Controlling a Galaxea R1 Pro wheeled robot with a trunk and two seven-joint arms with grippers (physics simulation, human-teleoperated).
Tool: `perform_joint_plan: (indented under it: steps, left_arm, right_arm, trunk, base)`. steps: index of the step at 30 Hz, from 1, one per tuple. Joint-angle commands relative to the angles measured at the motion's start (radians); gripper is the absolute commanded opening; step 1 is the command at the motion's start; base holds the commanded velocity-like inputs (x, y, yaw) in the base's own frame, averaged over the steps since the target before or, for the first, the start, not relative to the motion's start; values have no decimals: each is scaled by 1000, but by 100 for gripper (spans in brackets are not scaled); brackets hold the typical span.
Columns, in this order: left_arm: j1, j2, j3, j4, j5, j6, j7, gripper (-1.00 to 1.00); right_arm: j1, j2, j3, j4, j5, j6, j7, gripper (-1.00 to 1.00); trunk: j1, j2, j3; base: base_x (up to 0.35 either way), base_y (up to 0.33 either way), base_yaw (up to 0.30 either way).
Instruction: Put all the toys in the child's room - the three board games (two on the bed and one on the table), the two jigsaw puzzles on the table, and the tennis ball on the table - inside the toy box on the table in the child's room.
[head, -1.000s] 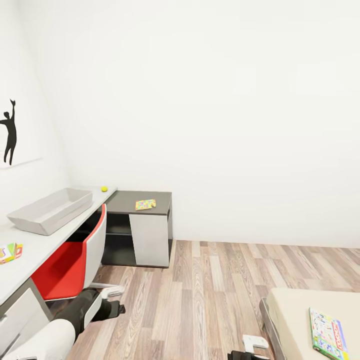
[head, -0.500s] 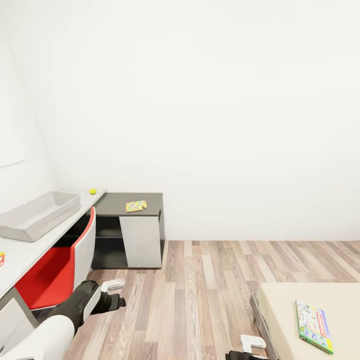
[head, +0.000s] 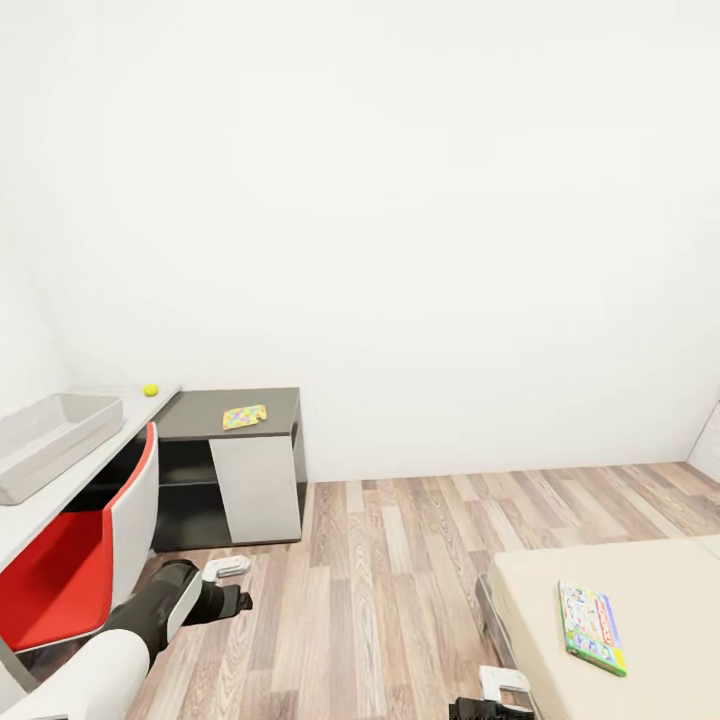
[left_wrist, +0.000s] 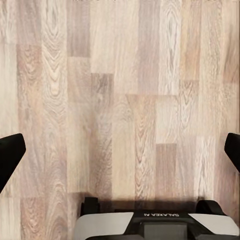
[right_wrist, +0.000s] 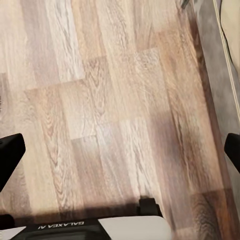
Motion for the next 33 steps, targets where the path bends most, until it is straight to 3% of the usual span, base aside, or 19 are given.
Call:
perform_joint_plan:
  steps: [1, 4, 7, 8, 13, 15, 23, 27, 33]
  left_arm:
    - [-1, 0, 6, -2, 1, 6, -4, 100]
    - [-1, 1, 7, -11, 1, 10, -15, 100]
    - [-1, 1, 8, -32, 2, 19, -34, 100]
    - [-1, 1, 8, -52, 2, 31, -51, 100]
    - [1, 4, 7, -106, 2, 58, -102, 100]
    - [2, 5, 6, -131, 2, 69, -138, 100]
    - [4, 18, 5, -193, 2, 116, -269, 100]
    - [6, 31, 4, -244, -3, 144, -365, 100]
    - [8, 63, 1, -287, -5, 158, -455, 100]
  right_arm:
    - [-5, 1, -2, -6, -9, 14, -3, 100]
    - [-27, 2, -2, -42, -9, 72, -3, 100]
    - [-52, 2, -2, -112, -9, 177, -2, 100]
    - [-62, 2, -3, -174, -9, 260, -1, 100]
    - [-73, 0, -13, -369, -19, 439, 2, 100]
    - [-75, -1, -35, -475, -44, 510, 2, 100]
    - [-74, -6, -76, -641, -125, 652, 2, 100]
    - [-69, -12, -85, -698, -143, 696, 4, 100]
    - [-64, -16, -88, -748, -151, 713, 5, 100]
  trunk:
    - [0, -2, -2]
    - [0, -2, -2]
    - [0, -2, -2]
    - [0, -2, -2]
    - [0, -2, -2]
    - [0, -2, -2]
    - [0, -2, -2]
    - [0, -2, -2]
    - [0, -2, -2]
  base:
    - [0, 0, -33]
    - [0, 0, -21]
    - [0, 0, -11]
    - [0, 0, -6]
    - [0, 0, -3]
    - [0, 0, -1]
    - [0, 0, 0]
    - [0, 0, -45]
    - [0, 0, -180]
